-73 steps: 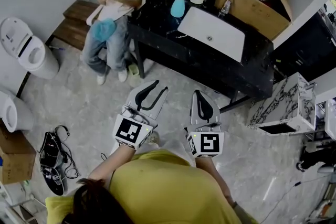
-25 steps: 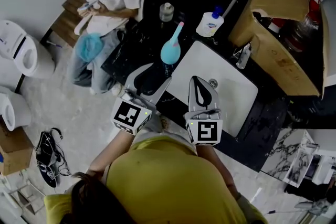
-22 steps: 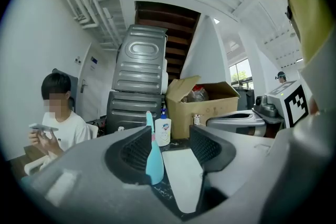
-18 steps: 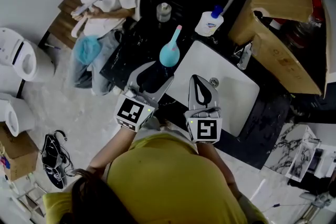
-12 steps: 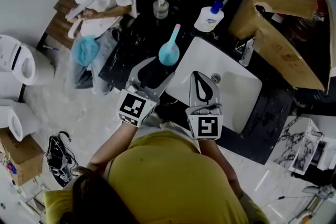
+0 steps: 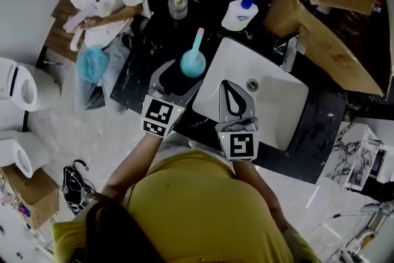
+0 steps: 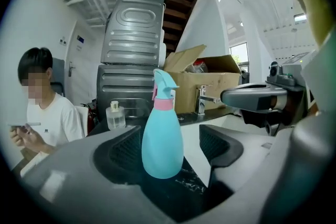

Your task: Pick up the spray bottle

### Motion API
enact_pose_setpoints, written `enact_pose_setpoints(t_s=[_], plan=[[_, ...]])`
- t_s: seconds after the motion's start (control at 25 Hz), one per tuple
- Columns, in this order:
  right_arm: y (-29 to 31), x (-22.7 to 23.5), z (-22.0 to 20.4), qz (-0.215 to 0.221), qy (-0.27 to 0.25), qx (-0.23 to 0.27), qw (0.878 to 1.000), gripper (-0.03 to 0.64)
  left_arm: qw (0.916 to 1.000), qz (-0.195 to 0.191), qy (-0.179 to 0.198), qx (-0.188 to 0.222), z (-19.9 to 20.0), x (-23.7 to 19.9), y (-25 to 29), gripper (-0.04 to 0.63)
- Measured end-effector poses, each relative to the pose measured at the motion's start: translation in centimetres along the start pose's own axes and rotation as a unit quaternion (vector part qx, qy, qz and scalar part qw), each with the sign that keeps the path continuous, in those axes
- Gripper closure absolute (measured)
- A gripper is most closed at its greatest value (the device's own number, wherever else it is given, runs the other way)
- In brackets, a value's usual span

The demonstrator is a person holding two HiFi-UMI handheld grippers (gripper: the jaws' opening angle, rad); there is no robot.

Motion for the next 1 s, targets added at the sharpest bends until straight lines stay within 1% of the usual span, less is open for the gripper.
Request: enact_pose_setpoints(t_s=[0.04,0.12,0.2,0.32,0.44,0.6,0.88,1.0], plan=[[0.1,0.1,-0.1,-0.001,0.0,-0.003,1.0,0.616,1.0,0.0,0.006,-0.005,-0.4,-0.2,0.5,0.237],[0.3,0.2,-0.4,-0.004,-0.001,-0.009,1.0,0.617,0.9997,-0.001,0.014,-0.018,-1.1,-0.4,1.5,0.205],[0.3,0.5,-0.6,-0.009,0.0,-0.015,1.0,0.616,0.9994,-0.008,0.014,-0.03,-1.8,-0.4,2.4,0.172],[0.3,0.9,-1.0,-0.018,0.002,-0.022,1.0,0.617,0.9986,-0.023,0.015,-0.045,-2.6,-0.2,3.6,0.144],[0.2,1.2,-1.4,-0.026,0.009,-0.029,0.999,0.616,0.9981,-0.028,0.024,-0.048,-2.7,-0.1,4.7,0.144],[0.1,1.7,-2.1,-0.032,0.006,-0.039,0.999,0.615,0.9971,-0.04,0.026,-0.059,-3.0,0.1,5.9,0.143],[0.5,2.2,-2.3,-0.043,0.013,-0.044,0.998,0.615,0.9964,-0.045,0.033,-0.064,-3.3,0.2,7.2,0.146],[0.5,2.4,-2.8,-0.042,0.01,-0.051,0.998,0.615,0.9961,-0.05,0.036,-0.063,-3.3,0.2,7.5,0.176]])
Point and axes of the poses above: the fingertips, and each gripper's own axes: y forward along the fingers, x to its right, z out of its top, the point moved 5 cm from there along -y, backward along the fingers, and after that the axes turned 13 degrees about z, right-handed, at the moved point
